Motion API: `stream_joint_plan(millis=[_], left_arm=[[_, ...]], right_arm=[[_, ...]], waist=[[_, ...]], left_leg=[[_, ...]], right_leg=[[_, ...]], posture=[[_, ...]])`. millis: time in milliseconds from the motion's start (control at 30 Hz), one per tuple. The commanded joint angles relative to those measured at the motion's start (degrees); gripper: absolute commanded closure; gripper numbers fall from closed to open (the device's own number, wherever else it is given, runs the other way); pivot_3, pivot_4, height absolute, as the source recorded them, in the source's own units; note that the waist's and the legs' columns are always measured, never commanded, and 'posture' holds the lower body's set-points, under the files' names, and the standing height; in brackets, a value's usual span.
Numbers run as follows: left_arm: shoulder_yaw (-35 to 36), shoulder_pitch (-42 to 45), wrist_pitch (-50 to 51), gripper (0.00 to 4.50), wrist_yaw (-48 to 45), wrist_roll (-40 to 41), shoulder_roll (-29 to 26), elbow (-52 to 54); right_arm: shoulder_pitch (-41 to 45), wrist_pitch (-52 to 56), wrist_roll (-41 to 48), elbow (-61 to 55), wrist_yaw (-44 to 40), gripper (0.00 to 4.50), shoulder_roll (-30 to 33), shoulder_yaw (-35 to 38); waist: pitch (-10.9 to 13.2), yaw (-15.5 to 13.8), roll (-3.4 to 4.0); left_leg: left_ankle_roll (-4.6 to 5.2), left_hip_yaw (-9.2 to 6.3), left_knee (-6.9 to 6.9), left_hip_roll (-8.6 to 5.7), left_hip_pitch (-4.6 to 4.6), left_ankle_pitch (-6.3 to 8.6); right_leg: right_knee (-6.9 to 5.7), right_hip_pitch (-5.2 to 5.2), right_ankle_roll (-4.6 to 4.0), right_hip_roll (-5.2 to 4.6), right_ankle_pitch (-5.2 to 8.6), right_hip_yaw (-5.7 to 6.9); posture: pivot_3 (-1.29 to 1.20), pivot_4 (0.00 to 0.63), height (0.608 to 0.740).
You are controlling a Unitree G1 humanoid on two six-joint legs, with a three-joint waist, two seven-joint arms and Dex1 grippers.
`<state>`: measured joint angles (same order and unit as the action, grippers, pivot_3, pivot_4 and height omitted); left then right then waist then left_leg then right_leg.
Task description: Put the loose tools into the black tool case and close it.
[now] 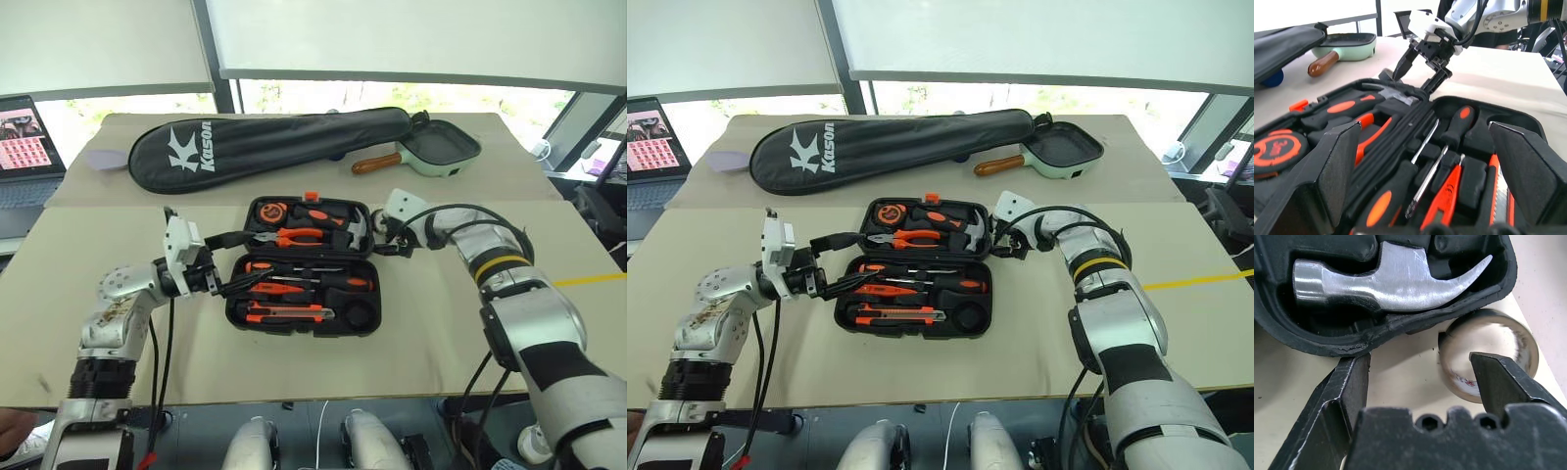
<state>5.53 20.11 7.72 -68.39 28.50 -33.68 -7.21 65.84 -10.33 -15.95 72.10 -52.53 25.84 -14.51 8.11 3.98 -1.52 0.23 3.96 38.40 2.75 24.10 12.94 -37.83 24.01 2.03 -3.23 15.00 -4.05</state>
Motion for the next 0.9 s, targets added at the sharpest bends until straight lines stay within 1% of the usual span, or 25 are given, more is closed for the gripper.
stream_joint_plan(millis=[33, 100, 200, 267, 367, 467, 600, 633, 667, 867, 900], left_arm=[[1.20, 0.03, -0.57, 0.00, -0.53, 0.40, -1.05, 1.62], [1.25, 0.12, -0.59, 0.00, -0.06, 0.50, -0.80, 1.83], [1.16, -0.03, -0.72, 0.00, 0.41, 0.50, -0.46, 2.24], [1.12, -0.58, -0.94, 0.00, 0.54, 0.49, -0.35, 2.65], [1.44, -1.66, -1.02, 0.00, 0.98, 0.63, -0.15, 3.26], [1.38, -1.50, -1.09, 0.00, 0.98, 0.44, -0.21, 2.97], [1.16, -0.39, -1.30, 0.00, 0.86, 0.18, -0.17, 1.94], [1.08, -0.08, -1.40, 0.00, 0.79, 0.09, -0.14, 1.61], [1.00, 0.13, -1.53, 0.00, 0.69, 0.00, -0.11, 1.37], [0.94, 0.47, -1.94, 0.00, 0.76, -0.22, 0.03, 1.09], [1.10, -0.03, -1.87, 0.00, 0.85, -0.08, -0.05, 1.67]], right_arm=[[1.04, 3.00, -0.40, -0.91, -1.85, 0.76, 1.10, 0.01], [1.25, 5.22, 1.13, -0.98, -2.77, 0.76, 0.29, 1.37], [0.33, 2.88, -0.36, -0.75, 1.83, 0.76, 0.11, 0.65], [-0.25, 2.40, -0.16, -0.53, 3.39, 0.76, -0.19, 1.04], [-0.79, 1.49, 0.54, -0.36, 3.54, 1.47, -0.29, 1.68], [-1.13, -0.76, 0.66, -0.21, 2.67, 2.47, -0.09, 1.83], [-0.98, -1.19, 0.30, 0.35, 1.48, 3.85, 0.12, 1.73], [-0.89, -1.16, 0.32, 0.48, 1.32, 4.27, 0.13, 1.81], [-0.82, -1.16, 0.35, 0.56, 1.28, 4.45, 0.14, 1.91], [-0.81, -1.76, 0.58, 0.27, 1.45, 4.45, 0.65, 2.35], [-0.86, -2.91, 1.22, -0.69, -0.58, 4.45, 1.75, 2.71]], waist=[[0.00, -0.05, 0.00], [0.00, -0.10, 0.00], [0.00, -0.15, 0.00], [0.00, -0.14, 0.00], [0.00, -0.13, 0.00], [0.00, -0.13, 0.00], [0.00, -0.13, 0.00], [0.00, -0.13, 0.00], [0.00, -0.13, 0.00], [0.00, -0.13, 0.00], [0.00, -0.14, 0.00]], left_leg=[[0.00, 0.00, 0.00, 0.00, 0.01, 0.00], [0.01, -0.01, 0.01, -0.01, 0.01, 0.00], [0.01, -0.03, 0.01, -0.01, 0.03, 0.00], [0.01, -0.08, 0.01, -0.01, 0.03, 0.00], [0.01, -0.09, 0.00, -0.01, 0.03, 0.00], [0.01, -0.12, 0.00, -0.01, 0.04, 0.00], [0.01, -0.12, 0.01, -0.02, 0.04, -0.01], [0.01, -0.12, 0.00, -0.02, 0.04, -0.01], [0.01, -0.12, 0.00, -0.02, 0.04, -0.01], [0.01, -0.13, 0.00, -0.02, 0.04, -0.01], [0.01, -0.13, 0.00, -0.01, 0.05, -0.01]], right_leg=[[0.00, 0.00, 0.00, -0.01, 0.00, 0.00], [-0.01, 0.00, 0.00, -0.02, 0.00, 0.00], [0.00, 0.02, 0.00, -0.01, 0.00, 0.01], [0.00, 0.03, 0.00, -0.01, 0.00, 0.01], [-0.01, 0.03, 0.00, -0.01, 0.00, 0.01], [-0.01, 0.03, 0.00, -0.01, 0.00, 0.01], [0.00, 0.03, 0.00, -0.02, 0.00, 0.00], [0.00, 0.03, 0.00, -0.02, 0.00, 0.01], [0.00, 0.03, 0.00, -0.02, 0.00, 0.01], [0.02, 0.03, 0.00, -0.01, 0.00, 0.02], [0.02, 0.03, 0.00, -0.01, 0.00, 0.02]], posture=[[0.00, 0.150, 0.740], [0.00, 0.150, 0.740], [0.00, 0.150, 0.740], [0.00, 0.150, 0.740], [0.00, 0.150, 0.740], [0.00, 0.150, 0.740], [0.00, 0.150, 0.740], [0.00, 0.150, 0.740], [0.00, 0.150, 0.740], [0.00, 0.150, 0.740], [0.00, 0.150, 0.740]])
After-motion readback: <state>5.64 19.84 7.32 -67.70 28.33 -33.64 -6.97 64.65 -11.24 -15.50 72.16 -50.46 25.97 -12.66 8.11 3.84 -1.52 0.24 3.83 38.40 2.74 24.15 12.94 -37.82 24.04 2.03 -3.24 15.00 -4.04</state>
